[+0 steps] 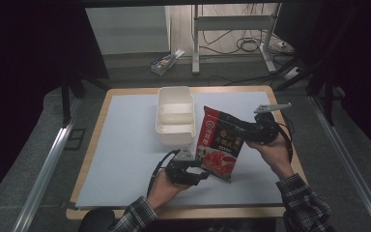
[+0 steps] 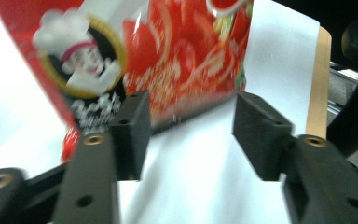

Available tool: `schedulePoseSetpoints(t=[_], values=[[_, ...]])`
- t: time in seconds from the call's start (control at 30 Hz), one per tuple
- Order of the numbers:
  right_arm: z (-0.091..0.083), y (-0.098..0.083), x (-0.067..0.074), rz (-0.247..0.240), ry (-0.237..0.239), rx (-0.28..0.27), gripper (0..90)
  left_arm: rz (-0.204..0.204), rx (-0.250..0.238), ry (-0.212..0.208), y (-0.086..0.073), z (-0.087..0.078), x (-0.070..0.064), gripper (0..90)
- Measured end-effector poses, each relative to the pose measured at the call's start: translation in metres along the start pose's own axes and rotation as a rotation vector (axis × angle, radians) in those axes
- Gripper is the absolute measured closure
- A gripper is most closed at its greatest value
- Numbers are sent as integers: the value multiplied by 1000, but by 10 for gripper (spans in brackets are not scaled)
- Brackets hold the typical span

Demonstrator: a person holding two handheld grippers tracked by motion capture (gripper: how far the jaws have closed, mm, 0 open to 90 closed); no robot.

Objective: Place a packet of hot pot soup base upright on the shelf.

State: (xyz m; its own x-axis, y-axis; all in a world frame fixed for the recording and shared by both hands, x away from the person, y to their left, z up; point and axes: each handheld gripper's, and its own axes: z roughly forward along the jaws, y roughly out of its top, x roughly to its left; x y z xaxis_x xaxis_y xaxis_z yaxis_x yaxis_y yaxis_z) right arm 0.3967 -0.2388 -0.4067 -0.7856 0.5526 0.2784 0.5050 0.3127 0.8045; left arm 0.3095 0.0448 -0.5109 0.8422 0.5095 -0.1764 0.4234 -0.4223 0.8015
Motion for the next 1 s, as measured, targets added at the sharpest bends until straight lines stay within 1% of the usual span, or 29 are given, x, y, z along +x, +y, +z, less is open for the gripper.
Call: schedulePoseSetpoints(t=[0.07, 0.2, 0.27, 0.33, 0.37, 0.47, 0.6, 0.7, 0.87, 1.0], values=[[-2, 3, 1, -20, -9, -9, 684, -3, 5, 12, -1, -2, 1, 389], [-6, 7, 1, -16, -20, -18, 682, -11, 11, 41, -3, -9, 0, 301], [-8, 9, 0, -18, -28, -20, 681, -6, 11, 65, -5, -13, -1, 262], [-10, 12, 0, -19, -37, -24, 680, -14, 11, 82, -8, -16, -1, 241], [-12, 14, 0, -20, -44, -27, 680, -15, 17, 84, -9, -18, 0, 240], [-16, 19, 0, -18, -68, -38, 678, -36, 25, 88, -16, -20, 0, 235], [-22, 26, -1, -24, -92, -51, 677, -40, 57, 126, -23, -21, -3, 176], [-26, 34, -4, -29, -109, -58, 677, -50, 52, 143, -27, -24, -5, 123], [-27, 41, -10, -24, -126, -64, 675, -62, 24, 167, -33, -35, -4, 122], [-28, 48, -16, -15, -145, -73, 675, -84, 23, 190, -39, -41, -2, 115]])
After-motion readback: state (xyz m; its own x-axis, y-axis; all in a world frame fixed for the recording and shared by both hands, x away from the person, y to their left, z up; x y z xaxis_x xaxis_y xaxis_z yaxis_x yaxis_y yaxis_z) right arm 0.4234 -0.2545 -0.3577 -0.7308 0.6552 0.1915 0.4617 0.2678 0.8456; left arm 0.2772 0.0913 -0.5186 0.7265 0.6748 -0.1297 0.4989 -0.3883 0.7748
